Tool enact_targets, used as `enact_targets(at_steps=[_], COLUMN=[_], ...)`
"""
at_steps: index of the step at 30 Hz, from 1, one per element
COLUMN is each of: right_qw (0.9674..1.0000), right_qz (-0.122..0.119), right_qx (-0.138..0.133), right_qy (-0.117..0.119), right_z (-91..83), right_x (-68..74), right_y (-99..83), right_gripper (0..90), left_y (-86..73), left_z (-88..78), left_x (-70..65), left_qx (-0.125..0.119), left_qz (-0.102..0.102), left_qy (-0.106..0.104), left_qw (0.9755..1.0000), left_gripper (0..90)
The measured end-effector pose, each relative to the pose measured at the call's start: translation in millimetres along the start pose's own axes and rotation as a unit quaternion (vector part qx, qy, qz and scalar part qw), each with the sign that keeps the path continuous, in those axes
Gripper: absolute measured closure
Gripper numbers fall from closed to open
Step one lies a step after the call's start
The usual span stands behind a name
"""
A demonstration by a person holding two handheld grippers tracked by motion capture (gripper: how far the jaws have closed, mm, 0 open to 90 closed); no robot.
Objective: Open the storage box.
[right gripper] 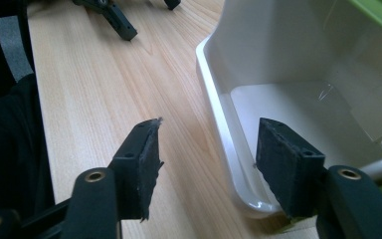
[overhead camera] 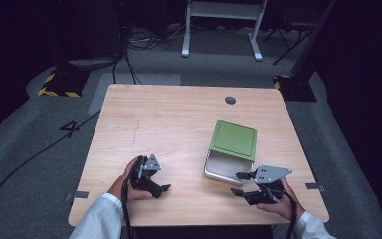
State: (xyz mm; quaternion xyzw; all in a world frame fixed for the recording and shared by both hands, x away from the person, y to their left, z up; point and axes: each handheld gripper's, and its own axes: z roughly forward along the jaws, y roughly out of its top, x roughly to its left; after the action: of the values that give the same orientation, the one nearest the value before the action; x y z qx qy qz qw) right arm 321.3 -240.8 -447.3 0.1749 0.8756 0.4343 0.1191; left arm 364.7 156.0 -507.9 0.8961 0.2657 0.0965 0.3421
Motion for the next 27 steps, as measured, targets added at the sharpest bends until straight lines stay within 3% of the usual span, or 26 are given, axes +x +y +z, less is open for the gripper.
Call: enact_targets(at_steps=[14, 22, 27], right_qw=[0.9998, 0.9993, 0.999], right_qz=[-0.007, -0.006, -0.008], right_qx=[0.017, 0.027, 0.033], right_qy=[-0.012, -0.025, -0.029], right_z=[15.0, 19.9, 19.4], right_x=[-4.2, -7.0, -7.3], right_y=[4.1, 7.0, 7.3], right_gripper=[56.4, 56.1, 60.8], left_y=[0.0, 0.2, 0.2], left_z=[0.0, 0.2, 0.2], left_x=[0.0, 0.0, 0.0], left_qx=[0.0, 0.0, 0.0], left_qz=[0.0, 0.0, 0.0], left_qy=[0.0, 0.0, 0.0], left_qw=[1.0, 1.0, 1.0], left_gripper=[0.1, 0.1, 0.1])
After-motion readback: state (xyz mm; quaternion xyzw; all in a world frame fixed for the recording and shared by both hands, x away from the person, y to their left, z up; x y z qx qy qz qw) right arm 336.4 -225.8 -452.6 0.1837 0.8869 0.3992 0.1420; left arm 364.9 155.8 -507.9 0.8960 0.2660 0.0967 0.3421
